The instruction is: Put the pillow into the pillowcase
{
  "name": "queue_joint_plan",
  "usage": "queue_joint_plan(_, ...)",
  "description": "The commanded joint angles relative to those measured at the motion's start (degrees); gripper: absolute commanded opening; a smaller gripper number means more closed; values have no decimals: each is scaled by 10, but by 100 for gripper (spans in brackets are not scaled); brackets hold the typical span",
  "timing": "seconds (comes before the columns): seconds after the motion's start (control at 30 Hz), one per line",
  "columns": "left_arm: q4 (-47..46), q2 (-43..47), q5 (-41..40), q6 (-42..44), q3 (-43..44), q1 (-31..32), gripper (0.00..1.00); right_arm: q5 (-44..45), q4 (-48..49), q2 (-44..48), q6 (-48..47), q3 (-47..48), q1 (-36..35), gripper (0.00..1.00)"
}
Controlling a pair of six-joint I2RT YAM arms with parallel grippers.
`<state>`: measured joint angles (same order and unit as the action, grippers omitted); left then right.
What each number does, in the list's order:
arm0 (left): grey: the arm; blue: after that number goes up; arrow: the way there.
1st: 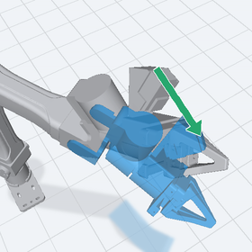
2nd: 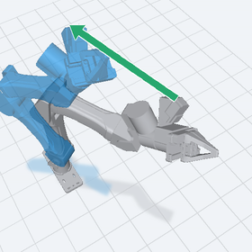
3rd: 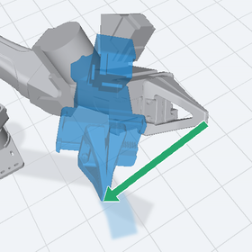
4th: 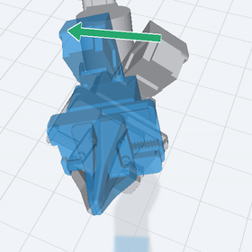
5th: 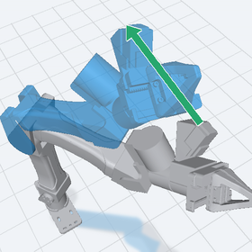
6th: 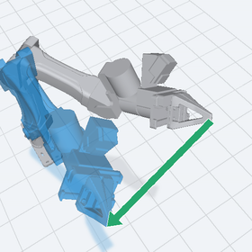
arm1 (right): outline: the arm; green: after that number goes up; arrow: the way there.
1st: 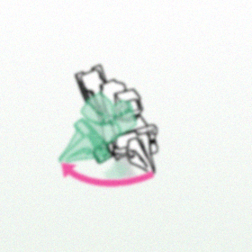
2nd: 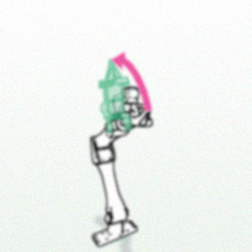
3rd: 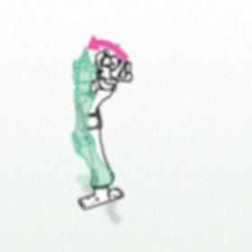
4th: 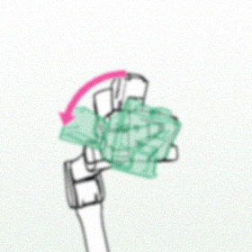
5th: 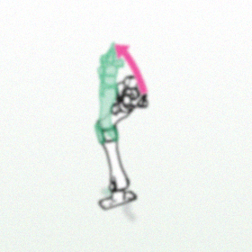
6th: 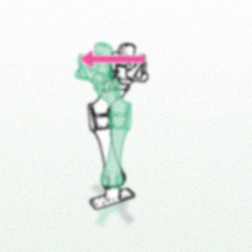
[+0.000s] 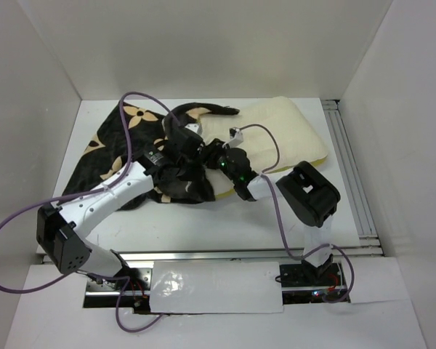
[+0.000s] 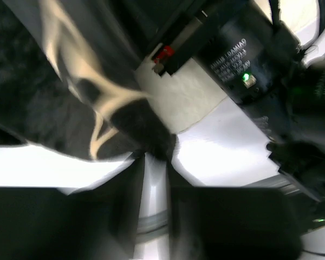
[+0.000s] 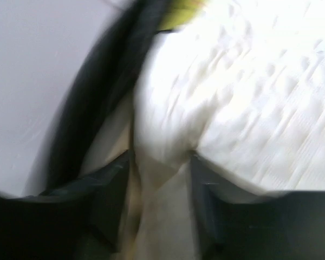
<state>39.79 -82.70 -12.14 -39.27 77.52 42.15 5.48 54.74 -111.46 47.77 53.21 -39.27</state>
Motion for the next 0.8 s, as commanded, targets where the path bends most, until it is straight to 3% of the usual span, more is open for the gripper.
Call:
queue_joint_plan(0.0,28,-3,2,1,50,-2,40,-19,-59,47,-82,0,-17,52)
queue_joint_plan(0.03,46,-3,-22,1,56,-2,48,-30,-77,55,-93,5,-17,62)
queue_joint_plan(0.1,72,-3,-52,6,80,-15,63,-40,-146,86,-108,18,-10,69)
queue_joint_plan(0.13,80,-3,-63,6,89,-21,68,-40,-175,96,-109,28,-2,81)
queue_joint_plan(0.2,94,-3,-77,6,119,-42,84,-48,-250,125,-136,43,10,86)
queue_joint_plan(0.3,105,-17,-56,12,158,-93,99,-48,-328,157,-147,59,31,88)
queue_joint_plan(0.47,110,-106,-28,36,238,-174,97,-60,-377,194,-190,59,72,88)
queue_joint_plan(0.57,81,-215,20,128,333,-203,96,-132,-377,201,-285,60,100,83)
queue_joint_plan(0.67,81,-342,38,204,519,-204,100,-217,-436,163,-395,105,113,82)
queue_joint_plan(0.77,61,-432,51,242,601,-204,100,-272,-460,135,-471,153,113,81)
